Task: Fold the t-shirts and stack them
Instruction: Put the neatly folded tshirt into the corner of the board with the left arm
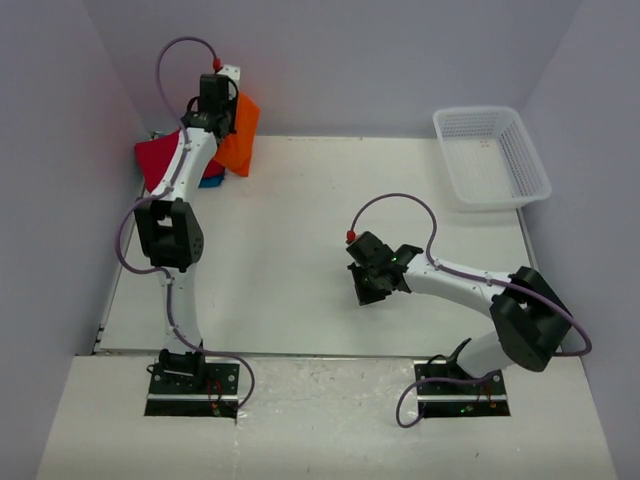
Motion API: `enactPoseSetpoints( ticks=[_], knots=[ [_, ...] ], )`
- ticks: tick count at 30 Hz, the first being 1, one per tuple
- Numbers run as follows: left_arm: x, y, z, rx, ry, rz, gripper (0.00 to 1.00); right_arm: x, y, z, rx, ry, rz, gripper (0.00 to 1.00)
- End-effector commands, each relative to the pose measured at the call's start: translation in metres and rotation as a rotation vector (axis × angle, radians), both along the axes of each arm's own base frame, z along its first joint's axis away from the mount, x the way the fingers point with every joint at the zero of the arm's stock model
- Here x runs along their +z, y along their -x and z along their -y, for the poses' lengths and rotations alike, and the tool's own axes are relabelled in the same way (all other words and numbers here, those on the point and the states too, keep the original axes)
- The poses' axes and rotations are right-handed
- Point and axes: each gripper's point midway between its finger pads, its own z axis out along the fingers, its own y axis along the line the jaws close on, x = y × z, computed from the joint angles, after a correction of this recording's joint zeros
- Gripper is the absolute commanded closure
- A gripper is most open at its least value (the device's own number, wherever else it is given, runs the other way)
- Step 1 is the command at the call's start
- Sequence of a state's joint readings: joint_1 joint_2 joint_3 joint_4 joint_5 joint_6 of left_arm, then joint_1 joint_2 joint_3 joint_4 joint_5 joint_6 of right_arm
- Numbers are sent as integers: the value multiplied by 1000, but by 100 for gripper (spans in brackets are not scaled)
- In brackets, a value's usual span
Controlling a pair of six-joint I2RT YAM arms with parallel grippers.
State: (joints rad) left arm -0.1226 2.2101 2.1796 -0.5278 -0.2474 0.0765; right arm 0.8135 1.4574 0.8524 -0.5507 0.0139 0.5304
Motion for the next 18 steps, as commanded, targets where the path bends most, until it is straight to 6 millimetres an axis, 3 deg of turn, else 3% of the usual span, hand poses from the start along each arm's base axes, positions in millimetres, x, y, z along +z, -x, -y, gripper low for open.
enactPoseSetpoints(
  ticks=[1,5,8,18],
  knots=[
    [33,-7,-14,-13,-43,62,100,7,-13,-12,10,-19,39,100],
    [34,-4,-25,14,-64,46,100,6,-14,-11,7,-9,41,100],
    [47,2,-28,20,-59,71,100,5,-14,-12,5,-8,35,100],
    [58,10,-37,37,-63,82,100,0,-10,-9,-2,0,23,100]
  ],
)
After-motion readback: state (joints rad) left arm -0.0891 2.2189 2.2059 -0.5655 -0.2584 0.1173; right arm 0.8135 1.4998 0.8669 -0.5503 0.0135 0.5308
